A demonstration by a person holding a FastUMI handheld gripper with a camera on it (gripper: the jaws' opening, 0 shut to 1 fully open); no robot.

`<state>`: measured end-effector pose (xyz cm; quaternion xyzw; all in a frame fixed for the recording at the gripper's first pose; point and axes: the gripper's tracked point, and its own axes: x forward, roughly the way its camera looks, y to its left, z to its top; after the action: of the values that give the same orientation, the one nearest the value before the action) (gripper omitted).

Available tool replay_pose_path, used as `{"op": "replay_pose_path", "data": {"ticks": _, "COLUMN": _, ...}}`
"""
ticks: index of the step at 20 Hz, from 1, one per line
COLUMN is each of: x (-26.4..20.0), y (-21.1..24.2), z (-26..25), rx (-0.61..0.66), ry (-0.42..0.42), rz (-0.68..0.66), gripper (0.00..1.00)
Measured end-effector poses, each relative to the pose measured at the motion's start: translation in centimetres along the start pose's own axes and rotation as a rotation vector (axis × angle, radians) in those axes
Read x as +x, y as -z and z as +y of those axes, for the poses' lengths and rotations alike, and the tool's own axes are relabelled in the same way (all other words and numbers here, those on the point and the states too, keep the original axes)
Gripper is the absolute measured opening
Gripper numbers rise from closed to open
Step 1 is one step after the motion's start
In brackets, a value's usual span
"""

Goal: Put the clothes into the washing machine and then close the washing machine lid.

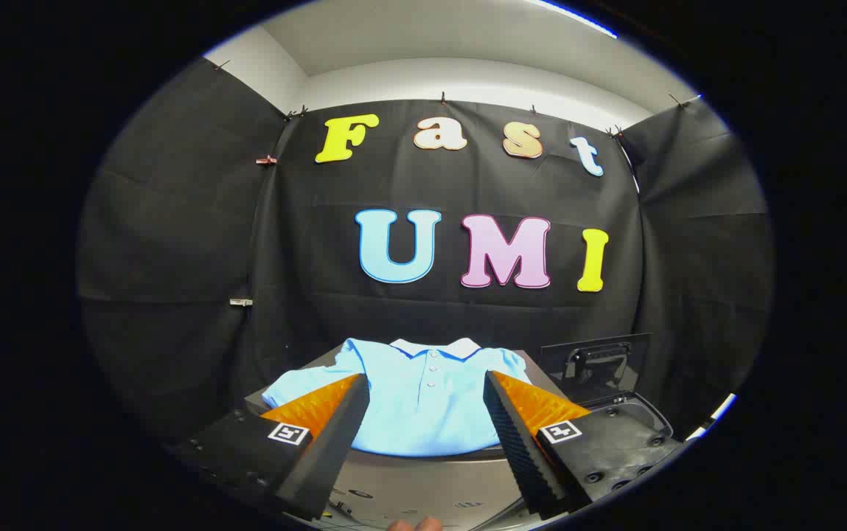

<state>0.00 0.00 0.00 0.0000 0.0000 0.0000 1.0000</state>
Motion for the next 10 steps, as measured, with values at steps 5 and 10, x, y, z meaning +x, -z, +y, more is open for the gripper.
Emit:
{"op": "replay_pose_path", "data": {"ticks": 5, "x": -0.28, "y": 0.23, "z": -0.93, "rx": 0.012, "ry": 0.017, "rz": 0.004, "gripper": 0.97}}
{"op": "replay_pose_path", "data": {"ticks": 10, "x": -0.31, "y": 0.32, "z": -0.82, "rx": 0.002, "ry": 0.014, "rz": 0.004, "gripper": 0.98}}
